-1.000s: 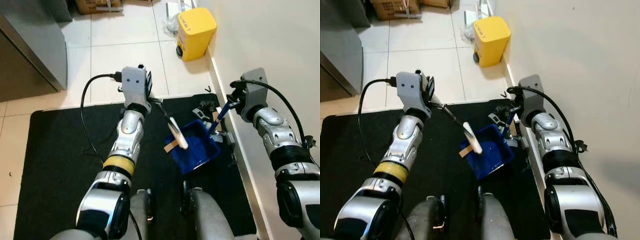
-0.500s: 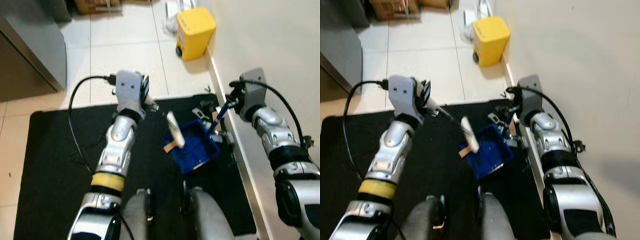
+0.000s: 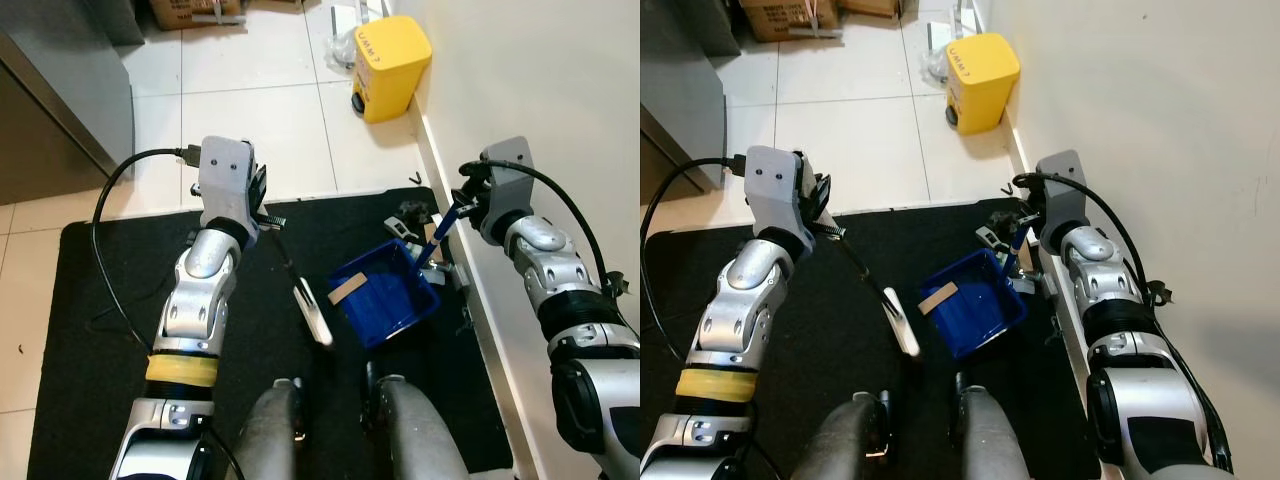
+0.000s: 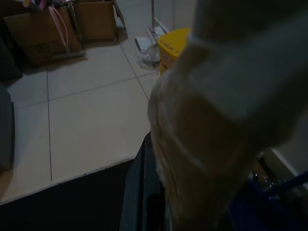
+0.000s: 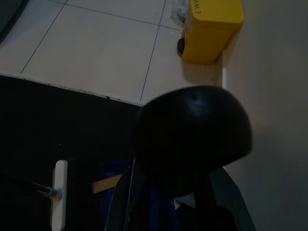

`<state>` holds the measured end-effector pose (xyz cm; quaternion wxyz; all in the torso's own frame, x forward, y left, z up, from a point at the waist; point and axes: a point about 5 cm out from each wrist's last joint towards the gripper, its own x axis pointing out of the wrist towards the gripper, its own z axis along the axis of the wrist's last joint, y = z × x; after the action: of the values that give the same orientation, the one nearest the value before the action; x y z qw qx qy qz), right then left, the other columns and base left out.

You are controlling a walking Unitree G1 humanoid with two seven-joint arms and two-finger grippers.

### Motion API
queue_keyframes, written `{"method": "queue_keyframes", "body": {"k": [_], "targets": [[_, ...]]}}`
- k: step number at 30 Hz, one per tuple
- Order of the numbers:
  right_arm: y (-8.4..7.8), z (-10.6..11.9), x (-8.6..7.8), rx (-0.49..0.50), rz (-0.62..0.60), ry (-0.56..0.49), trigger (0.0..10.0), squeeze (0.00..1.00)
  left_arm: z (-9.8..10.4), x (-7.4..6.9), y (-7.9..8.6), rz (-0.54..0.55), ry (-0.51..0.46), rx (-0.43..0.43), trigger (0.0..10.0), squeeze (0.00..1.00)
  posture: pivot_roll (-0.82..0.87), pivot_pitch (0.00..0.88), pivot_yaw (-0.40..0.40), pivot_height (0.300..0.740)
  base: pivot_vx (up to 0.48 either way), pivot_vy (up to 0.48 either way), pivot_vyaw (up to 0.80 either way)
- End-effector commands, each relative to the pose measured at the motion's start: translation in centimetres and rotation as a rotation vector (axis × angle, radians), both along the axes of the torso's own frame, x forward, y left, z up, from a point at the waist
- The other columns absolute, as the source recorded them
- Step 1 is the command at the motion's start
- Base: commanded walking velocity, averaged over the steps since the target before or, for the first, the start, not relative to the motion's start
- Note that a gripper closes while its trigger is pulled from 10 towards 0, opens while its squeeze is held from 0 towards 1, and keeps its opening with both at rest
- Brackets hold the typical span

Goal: Sweep floor

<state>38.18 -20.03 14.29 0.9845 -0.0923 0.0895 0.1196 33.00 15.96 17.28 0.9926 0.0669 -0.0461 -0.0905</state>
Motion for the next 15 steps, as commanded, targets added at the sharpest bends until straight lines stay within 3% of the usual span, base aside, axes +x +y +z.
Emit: {"method": "queue_keyframes", "body": {"k": [1, 9, 15], "targets": [[0.4, -2.7, -0.9, 0.045, 0.019, 0.112, 10.0, 0.0, -1.3, -0.4, -0.4, -0.029, 0.032, 0.018, 10.0, 0.0, -0.05, 0.308, -0.035, 0.74, 0.0, 0.0, 0.0], [0.2, -2.6, -0.9, 0.037, 0.017, 0.112, 10.0, 0.0, -4.4, -0.8, -0.6, -0.095, 0.106, 0.095, 10.0, 0.0, -0.06, 0.305, -0.042, 0.74, 0.0, 0.0, 0.0], [0.1, -2.5, -0.8, 0.035, 0.017, 0.109, 10.0, 0.0, -6.7, -1.2, -0.7, -0.139, 0.163, 0.059, 10.0, 0.0, -0.07, 0.3, -0.046, 0.74, 0.0, 0.0, 0.0]]}}
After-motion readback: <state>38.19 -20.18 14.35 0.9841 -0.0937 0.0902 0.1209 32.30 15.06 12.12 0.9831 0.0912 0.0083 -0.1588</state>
